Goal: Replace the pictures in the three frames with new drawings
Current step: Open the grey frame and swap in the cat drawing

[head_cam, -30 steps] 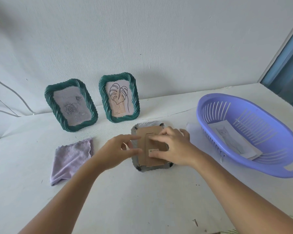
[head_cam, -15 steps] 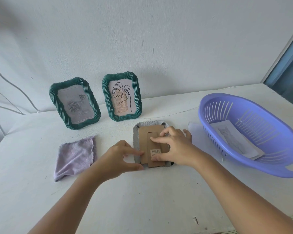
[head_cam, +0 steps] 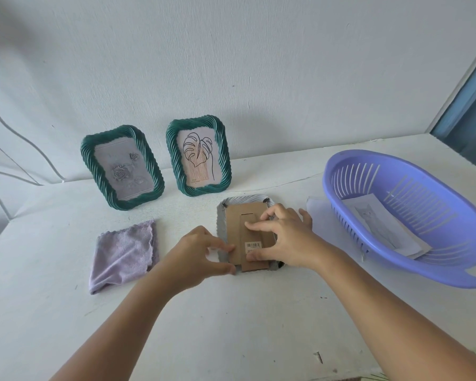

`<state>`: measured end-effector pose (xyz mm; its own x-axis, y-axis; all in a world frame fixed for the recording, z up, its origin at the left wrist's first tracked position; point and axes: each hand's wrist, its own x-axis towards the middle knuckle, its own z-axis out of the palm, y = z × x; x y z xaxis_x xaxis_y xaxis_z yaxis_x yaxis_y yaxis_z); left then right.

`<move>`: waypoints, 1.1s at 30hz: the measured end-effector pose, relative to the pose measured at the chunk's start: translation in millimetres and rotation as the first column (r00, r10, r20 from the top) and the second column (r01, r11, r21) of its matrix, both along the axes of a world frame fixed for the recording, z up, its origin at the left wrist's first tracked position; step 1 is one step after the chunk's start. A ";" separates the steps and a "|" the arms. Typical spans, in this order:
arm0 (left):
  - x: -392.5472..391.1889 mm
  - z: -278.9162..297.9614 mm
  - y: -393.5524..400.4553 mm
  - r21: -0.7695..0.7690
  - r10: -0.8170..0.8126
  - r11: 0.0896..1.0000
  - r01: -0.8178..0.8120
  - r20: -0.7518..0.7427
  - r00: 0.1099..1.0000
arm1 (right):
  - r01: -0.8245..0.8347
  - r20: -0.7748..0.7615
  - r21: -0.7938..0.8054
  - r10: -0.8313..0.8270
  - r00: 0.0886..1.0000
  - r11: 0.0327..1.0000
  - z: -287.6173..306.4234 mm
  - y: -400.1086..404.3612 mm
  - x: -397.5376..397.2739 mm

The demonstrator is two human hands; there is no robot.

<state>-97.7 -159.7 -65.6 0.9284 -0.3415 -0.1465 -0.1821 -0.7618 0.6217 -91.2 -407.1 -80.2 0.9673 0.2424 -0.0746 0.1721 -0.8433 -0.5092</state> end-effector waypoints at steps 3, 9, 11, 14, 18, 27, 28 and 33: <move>-5.0 -6.9 -0.5 -0.021 0.007 1.000 -0.006 0.057 0.998 | 0.002 0.007 -0.001 -0.002 1.000 1.000 0.3 0.2 -0.3; -10.1 -23.5 -0.9 -0.121 0.095 0.989 -0.082 0.109 0.989 | 0.005 0.009 0.005 -0.005 1.000 1.000 0.4 0.8 0.0; -8.1 -23.2 -1.6 -0.118 0.093 0.990 -0.082 0.095 0.991 | 0.003 0.007 0.003 -0.003 1.000 1.000 0.2 0.8 0.5; -3.5 -19.5 -1.2 -0.112 0.088 0.990 -0.080 0.062 0.994 | -0.002 0.000 0.007 0.002 1.000 1.000 0.2 0.7 0.8; 6.8 -13.5 -4.4 -0.073 0.114 0.991 -0.108 0.087 0.990 | -0.033 -0.019 -0.048 0.032 0.999 0.998 5.4 -0.8 -0.2; 25.6 -8.0 -17.6 0.044 0.090 0.995 -0.091 0.032 0.995 | -0.111 -0.112 -0.118 0.098 0.989 0.987 22.6 -14.2 -2.0; 25.9 -7.5 -18.0 0.043 0.094 0.995 -0.095 0.024 0.995 | -0.121 -0.133 -0.120 0.105 0.986 0.985 24.4 -15.3 -2.7; 27.8 -3.5 -19.5 0.042 0.086 0.995 -0.086 -0.010 0.996 | -0.176 -0.193 -0.149 0.146 0.970 0.973 32.2 -19.9 -4.1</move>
<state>-69.9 -179.2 -69.1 0.9522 -0.2536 -0.1704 -0.1072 -0.7997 0.5908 -95.3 -427.0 -48.0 0.8835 0.3637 -0.2951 0.2306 -0.8862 -0.4018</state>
